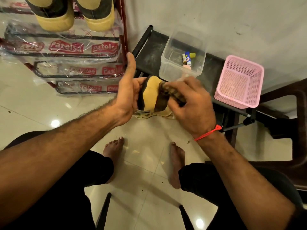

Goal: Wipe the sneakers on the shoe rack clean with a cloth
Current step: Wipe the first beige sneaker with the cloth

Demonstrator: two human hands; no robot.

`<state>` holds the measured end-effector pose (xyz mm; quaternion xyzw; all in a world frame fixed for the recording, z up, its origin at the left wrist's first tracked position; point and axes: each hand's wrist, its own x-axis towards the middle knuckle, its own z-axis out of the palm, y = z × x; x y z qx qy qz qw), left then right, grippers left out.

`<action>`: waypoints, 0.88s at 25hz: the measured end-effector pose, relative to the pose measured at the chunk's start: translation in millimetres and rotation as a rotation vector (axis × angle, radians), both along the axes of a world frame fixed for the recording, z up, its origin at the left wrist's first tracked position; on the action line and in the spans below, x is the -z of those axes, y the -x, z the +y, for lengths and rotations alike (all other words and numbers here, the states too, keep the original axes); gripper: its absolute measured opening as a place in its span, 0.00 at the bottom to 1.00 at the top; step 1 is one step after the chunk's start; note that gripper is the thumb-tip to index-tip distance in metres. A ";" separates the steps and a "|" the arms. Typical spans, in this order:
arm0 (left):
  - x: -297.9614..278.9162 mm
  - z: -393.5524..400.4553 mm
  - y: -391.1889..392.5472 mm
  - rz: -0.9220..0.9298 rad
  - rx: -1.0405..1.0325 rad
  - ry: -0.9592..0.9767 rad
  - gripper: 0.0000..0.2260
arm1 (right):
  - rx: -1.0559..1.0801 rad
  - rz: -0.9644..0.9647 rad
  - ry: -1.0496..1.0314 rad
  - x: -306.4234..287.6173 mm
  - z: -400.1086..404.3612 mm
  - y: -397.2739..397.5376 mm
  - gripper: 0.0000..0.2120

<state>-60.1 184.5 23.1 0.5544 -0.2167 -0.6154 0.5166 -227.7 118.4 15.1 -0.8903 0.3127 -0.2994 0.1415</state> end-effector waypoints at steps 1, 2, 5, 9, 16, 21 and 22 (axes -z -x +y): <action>0.1 0.5 0.9 -0.094 0.032 -0.004 0.46 | 0.035 -0.024 -0.049 -2.2 -4.0 2.7 0.16; 0.0 0.8 1.5 -0.172 0.060 -0.003 0.46 | 0.008 -0.026 -0.075 -2.3 -0.9 3.5 0.16; 0.5 -0.8 0.2 -0.251 0.094 0.007 0.46 | -0.134 0.013 -0.095 2.3 6.8 1.6 0.16; 3.1 -0.1 -4.3 -0.285 0.108 0.004 0.47 | -0.071 -0.065 -0.192 -2.3 -3.4 6.2 0.16; 16.6 1.1 -16.0 -0.404 0.158 0.040 0.24 | -0.058 -0.150 -0.378 -5.5 -10.8 10.9 0.15; 7.9 2.8 -35.9 -0.645 0.362 0.157 0.13 | -0.131 -0.147 -0.447 -7.6 2.3 10.9 0.15; 7.5 2.6 -41.2 -0.798 0.404 0.181 0.11 | -0.115 -0.145 -0.469 -6.0 -0.1 11.6 0.15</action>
